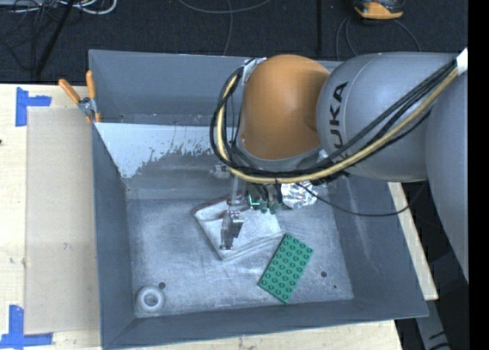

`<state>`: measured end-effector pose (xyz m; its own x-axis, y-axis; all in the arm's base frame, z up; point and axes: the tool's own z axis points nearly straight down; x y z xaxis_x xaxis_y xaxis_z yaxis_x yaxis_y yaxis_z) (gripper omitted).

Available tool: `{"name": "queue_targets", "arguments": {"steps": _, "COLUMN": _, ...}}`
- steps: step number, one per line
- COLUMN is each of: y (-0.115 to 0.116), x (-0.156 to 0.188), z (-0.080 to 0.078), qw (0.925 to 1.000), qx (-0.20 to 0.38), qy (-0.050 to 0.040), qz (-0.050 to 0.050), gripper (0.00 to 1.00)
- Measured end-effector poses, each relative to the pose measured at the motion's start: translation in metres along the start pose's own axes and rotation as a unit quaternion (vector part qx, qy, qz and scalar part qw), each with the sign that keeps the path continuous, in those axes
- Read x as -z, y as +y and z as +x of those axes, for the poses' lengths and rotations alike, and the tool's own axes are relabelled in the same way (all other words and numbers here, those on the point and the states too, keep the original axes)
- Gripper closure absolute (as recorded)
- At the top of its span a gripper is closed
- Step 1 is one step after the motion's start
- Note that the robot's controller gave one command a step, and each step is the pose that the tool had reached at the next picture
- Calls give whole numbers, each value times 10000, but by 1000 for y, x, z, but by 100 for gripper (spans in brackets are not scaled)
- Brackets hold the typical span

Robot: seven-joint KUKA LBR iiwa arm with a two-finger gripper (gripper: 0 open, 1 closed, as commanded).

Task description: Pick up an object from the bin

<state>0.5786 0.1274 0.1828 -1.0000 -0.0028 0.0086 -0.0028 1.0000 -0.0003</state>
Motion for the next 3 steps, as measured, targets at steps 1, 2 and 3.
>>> {"name": "queue_targets", "arguments": {"steps": 1, "y": -57, "x": -100, "z": -22, "qw": 9969, "qx": 786, "qy": -43, "qz": -9, "gripper": 0}}
{"name": "queue_targets", "arguments": {"steps": 2, "y": -77, "x": -82, "z": -19, "qw": 9947, "qx": 1027, "qy": -47, "qz": 3, "gripper": 0}}
{"name": "queue_targets", "arguments": {"steps": 3, "y": -91, "x": -72, "z": -26, "qw": 9906, "qx": 1366, "qy": -49, "qz": 4, "gripper": 0}}
